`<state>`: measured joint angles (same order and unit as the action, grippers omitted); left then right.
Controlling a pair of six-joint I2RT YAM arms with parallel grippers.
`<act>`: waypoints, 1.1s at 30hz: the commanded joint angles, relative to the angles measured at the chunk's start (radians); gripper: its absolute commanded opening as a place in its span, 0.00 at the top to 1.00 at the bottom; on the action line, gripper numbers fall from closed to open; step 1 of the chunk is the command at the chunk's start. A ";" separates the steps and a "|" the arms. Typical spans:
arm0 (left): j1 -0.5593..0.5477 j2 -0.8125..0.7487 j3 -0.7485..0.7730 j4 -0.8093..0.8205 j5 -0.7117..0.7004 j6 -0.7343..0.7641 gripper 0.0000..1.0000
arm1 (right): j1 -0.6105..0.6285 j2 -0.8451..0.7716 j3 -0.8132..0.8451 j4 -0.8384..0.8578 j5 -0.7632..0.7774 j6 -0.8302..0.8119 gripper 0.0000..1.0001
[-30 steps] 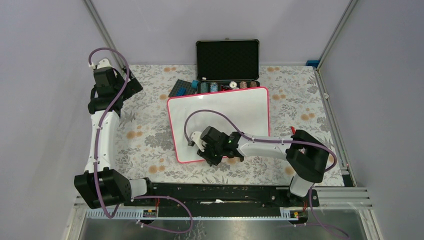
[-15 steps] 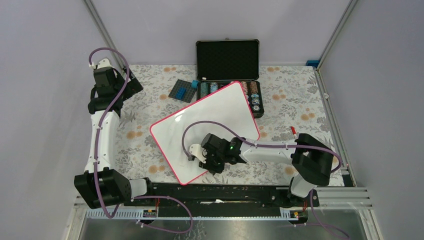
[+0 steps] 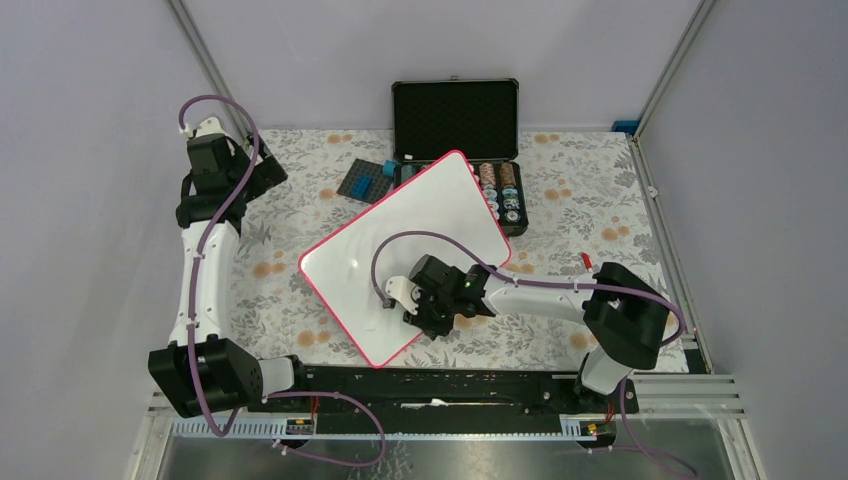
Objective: Write a sentence on the whiteboard
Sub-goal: Move the whiteboard stand to the center of the board.
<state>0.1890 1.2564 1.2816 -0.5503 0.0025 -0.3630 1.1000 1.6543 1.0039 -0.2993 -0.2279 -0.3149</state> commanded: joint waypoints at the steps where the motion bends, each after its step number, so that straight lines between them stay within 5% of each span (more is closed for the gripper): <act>1: 0.006 -0.015 0.008 0.052 0.026 0.007 0.01 | -0.047 -0.008 0.043 0.041 0.077 -0.047 1.00; 4: 0.005 -0.014 0.009 0.052 0.027 0.009 0.01 | -0.052 -0.007 0.040 0.041 0.074 -0.050 0.98; 7: 0.006 -0.017 0.009 0.052 0.033 0.010 0.01 | -0.052 -0.010 0.039 0.034 0.057 -0.047 0.81; 12: 0.006 -0.021 0.016 0.042 0.044 0.037 0.01 | -0.052 -0.067 0.055 0.000 0.011 -0.026 0.29; 16: 0.005 -0.023 0.038 0.029 0.053 0.065 0.01 | -0.055 -0.132 0.095 -0.077 -0.026 -0.020 0.02; 24: 0.006 -0.013 0.088 -0.016 0.190 0.214 0.01 | -0.097 -0.255 0.142 -0.251 -0.212 -0.010 0.00; 29: 0.006 0.018 0.169 -0.051 0.278 0.325 0.01 | -0.370 -0.346 0.153 -0.358 -0.381 -0.021 0.00; 33: 0.004 0.043 0.242 -0.084 0.308 0.405 0.01 | -0.602 -0.409 0.142 -0.496 -0.367 -0.113 0.00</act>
<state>0.1890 1.2823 1.4288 -0.6224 0.2302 -0.0803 0.6693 1.3193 1.1179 -0.6205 -0.5316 -0.3416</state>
